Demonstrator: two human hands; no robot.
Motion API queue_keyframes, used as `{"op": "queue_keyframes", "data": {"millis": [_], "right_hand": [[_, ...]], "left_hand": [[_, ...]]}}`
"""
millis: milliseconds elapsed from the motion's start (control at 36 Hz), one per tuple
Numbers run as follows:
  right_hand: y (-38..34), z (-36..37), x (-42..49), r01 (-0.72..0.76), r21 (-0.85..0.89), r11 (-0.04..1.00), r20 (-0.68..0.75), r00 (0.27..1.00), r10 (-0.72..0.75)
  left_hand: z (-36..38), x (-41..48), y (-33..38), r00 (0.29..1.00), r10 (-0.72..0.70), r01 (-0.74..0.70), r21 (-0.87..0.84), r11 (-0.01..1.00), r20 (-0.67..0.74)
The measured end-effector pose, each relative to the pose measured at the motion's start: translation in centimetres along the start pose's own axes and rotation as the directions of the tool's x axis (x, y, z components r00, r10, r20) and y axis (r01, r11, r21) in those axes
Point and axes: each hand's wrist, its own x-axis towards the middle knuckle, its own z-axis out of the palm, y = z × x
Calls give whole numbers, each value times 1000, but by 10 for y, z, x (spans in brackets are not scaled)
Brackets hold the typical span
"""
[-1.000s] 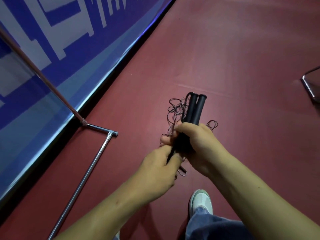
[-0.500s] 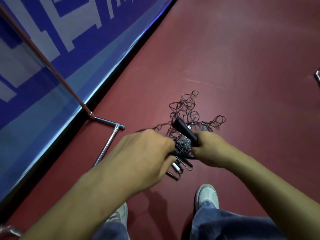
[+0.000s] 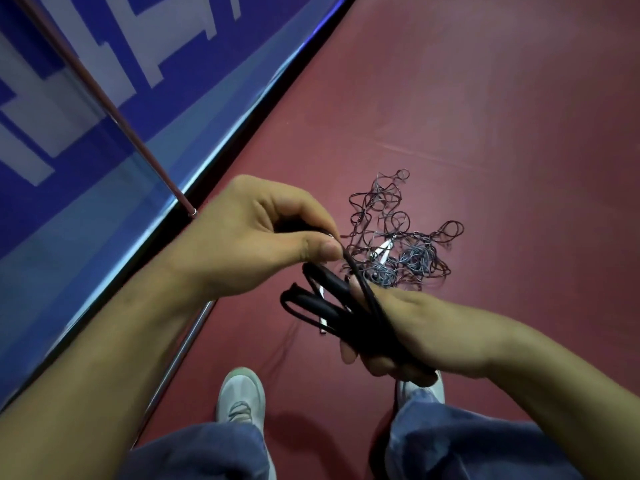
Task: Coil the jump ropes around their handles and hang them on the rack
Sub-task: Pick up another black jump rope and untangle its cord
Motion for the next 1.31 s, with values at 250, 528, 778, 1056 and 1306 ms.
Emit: {"op": "queue_keyframes", "data": {"millis": [250, 528, 778, 1056, 1306], "right_hand": [[-9, 11, -8, 71, -316, 946, -72, 993, -98], [-2, -15, -10, 23, -208, 978, -484, 866, -123], [25, -26, 21, -102, -288, 952, -675, 727, -126], [45, 3, 49, -355, -791, 499, -508, 835, -212], [21, 16, 34, -2, -872, 490, -198, 916, -349]], "left_hand": [[6, 7, -15, 994, -89, 95, -86, 992, 68], [43, -1, -57, 909, -374, 386, -32, 922, 183], [76, -22, -38, 884, -437, 303, 507, 807, 167], [71, -2, 18, 928, -326, -24, 902, 432, 181], [18, 16, -27, 944, -215, 150, 253, 956, 252]]}}
